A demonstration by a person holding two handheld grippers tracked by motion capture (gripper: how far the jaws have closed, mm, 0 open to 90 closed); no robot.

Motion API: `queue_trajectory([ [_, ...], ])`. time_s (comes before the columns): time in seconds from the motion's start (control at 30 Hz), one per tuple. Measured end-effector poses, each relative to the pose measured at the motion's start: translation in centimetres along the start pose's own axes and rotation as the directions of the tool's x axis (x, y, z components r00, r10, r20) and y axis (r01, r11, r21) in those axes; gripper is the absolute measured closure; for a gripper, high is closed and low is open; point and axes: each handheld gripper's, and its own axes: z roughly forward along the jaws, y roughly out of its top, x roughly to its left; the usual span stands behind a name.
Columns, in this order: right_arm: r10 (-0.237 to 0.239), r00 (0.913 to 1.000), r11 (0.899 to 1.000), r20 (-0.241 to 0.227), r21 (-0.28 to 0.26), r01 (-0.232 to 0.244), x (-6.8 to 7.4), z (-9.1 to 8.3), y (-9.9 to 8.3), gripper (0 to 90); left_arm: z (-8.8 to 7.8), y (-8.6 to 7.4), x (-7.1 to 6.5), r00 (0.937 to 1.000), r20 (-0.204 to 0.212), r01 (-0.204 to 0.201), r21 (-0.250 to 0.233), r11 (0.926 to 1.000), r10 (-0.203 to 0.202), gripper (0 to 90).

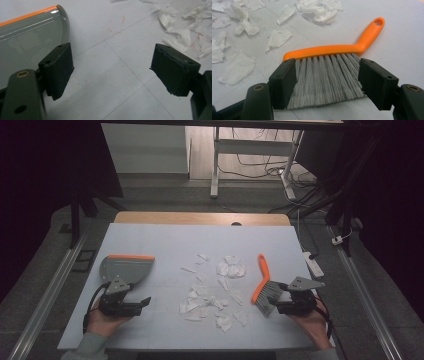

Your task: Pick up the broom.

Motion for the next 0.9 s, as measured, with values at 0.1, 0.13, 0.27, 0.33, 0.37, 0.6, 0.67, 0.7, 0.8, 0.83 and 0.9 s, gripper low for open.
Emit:
queue_trajectory([
  [0.1, 0.015, 0.9999, 1.0, -0.003, -0.007, -0.015, -0.1, 0.0, 0.1, 30.7, -0.1, 0.0, 0.1, 0.9999, 0.01, 0.003, -0.007, 1.0, -0.003, 19.0],
  [0.13, 0.015, 0.9999, 1.0, -0.003, -0.007, -0.015, -0.1, 0.0, 0.1, 30.7, -0.1, 0.0, 0.1, 0.9999, 0.013, 0.004, -0.01, 0.9999, -0.004, 19.0],
  [0.27, 0.028, 0.9996, 0.999, -0.006, -0.016, -0.028, -0.1, -0.1, 0.2, 31.3, 0.1, 0.1, 0.1, 1.0, 0.007, 0.004, -0.008, 1.0, -0.004, 19.0],
  [0.33, 0.03, 0.9995, 1.0, -0.007, -0.007, -0.03, 0.0, 0.0, 0.2, 31.3, 0.1, 0.1, 0.2, 1.0, 0.003, 0.006, -0.004, 1.0, -0.006, 19.0],
  [0.37, 0.029, 0.9996, 1.0, -0.006, -0.001, -0.029, 0.1, 0.1, 0.2, 31.3, 0.1, 0.0, 0.1, 1.0, 0.001, 0.002, -0.002, 1.0, -0.002, 19.0],
  [0.6, 0.034, 0.9994, 0.999, 0.003, 0.004, -0.034, 0.4, 0.1, 0.5, 31.4, 0.0, 0.0, 0.1, 1.0, 0.004, -0.001, -0.012, 0.9999, 0.002, 19.0],
  [0.67, 0.031, 0.9995, 0.999, 0.004, 0.005, -0.031, 0.5, 0.1, 0.6, 31.4, 0.1, 0.1, 0.2, 1.0, 0.007, 0.001, -0.015, 0.9999, -0.001, 19.0],
  [0.7, 0.027, 0.9996, 1.0, 0.004, 0.004, -0.027, 0.6, 0.2, 0.6, 31.4, 0.2, 0.2, 0.1, 1.0, 0.005, -0.001, -0.015, 0.9999, 0.001, 19.0],
  [0.8, 0.035, 0.9994, 0.999, -0.001, 0.006, -0.035, 0.8, 0.3, 0.7, 31.3, 0.1, 0.2, 0.0, 1.0, 0.001, -0.006, -0.018, 0.9998, 0.006, 19.0],
  [0.83, 0.03, 0.9995, 1.0, -0.003, 0.007, -0.03, 0.9, 0.3, 0.8, 31.3, 0.1, 0.2, 0.0, 1.0, 0.001, -0.006, -0.018, 0.9998, 0.006, 19.0],
  [0.9, 0.026, 0.9995, 1.0, -0.017, 0.004, -0.026, 1.2, 0.4, 1.1, 30.8, 0.0, 0.2, 0.1, 1.0, -0.002, -0.003, -0.022, 0.9998, 0.003, 19.1],
])
